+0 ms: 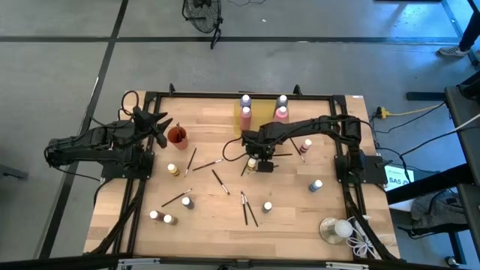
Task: Pick & Place Paint Supplies
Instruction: Put the silver paint brush into the orange cup
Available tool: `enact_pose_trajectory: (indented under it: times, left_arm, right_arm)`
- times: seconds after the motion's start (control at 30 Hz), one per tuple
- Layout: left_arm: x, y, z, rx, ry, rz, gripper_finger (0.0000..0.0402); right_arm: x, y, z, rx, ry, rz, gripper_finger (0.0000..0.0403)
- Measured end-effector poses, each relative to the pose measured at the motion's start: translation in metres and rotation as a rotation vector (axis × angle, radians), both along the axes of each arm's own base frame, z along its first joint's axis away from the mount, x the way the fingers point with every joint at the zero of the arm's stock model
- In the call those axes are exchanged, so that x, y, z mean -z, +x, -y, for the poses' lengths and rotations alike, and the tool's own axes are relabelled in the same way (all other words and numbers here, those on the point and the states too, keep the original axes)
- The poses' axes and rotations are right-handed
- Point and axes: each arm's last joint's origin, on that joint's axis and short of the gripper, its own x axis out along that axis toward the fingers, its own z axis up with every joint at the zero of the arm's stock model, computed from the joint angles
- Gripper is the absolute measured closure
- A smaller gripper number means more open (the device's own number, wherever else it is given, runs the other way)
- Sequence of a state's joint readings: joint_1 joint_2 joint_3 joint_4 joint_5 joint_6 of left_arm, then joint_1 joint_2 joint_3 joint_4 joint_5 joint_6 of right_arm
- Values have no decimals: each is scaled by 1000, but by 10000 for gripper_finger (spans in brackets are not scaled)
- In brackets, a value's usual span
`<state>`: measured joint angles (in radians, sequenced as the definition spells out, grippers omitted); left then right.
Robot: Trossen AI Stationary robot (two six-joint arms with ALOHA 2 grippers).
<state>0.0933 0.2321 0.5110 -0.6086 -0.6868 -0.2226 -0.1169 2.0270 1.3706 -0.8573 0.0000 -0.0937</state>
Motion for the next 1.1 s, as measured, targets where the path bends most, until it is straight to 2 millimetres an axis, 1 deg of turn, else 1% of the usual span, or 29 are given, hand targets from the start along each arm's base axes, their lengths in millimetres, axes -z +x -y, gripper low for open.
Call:
enact_pose_trajectory:
  times: [0.37, 0.53, 0.67, 0.9, 1.03, 1.1]
  left_arm:
    - [0, 0, 0, 0, 0, 0, 258]
    - [0, 0, 0, 0, 0, 0, 258]
    - [0, 0, 0, 0, 0, 0, 258]
    - [0, 0, 0, 9, -3, -1, 258]
    - [0, 2, 2, 110, -35, 11, 258]
    - [0, 3, 4, 170, -52, 17, 258]
  right_arm:
    - [-10, 4, 1, -8, -4, -3, 403]
    - [-26, 7, -1, -15, -1, -21, 403]
    - [-48, 12, -4, -36, -26, -38, 403]
    - [-97, 18, -7, -65, -59, -47, 403]
    - [-128, 16, -10, -65, -92, -53, 403]
    - [-146, 17, -13, -56, -104, -24, 403]
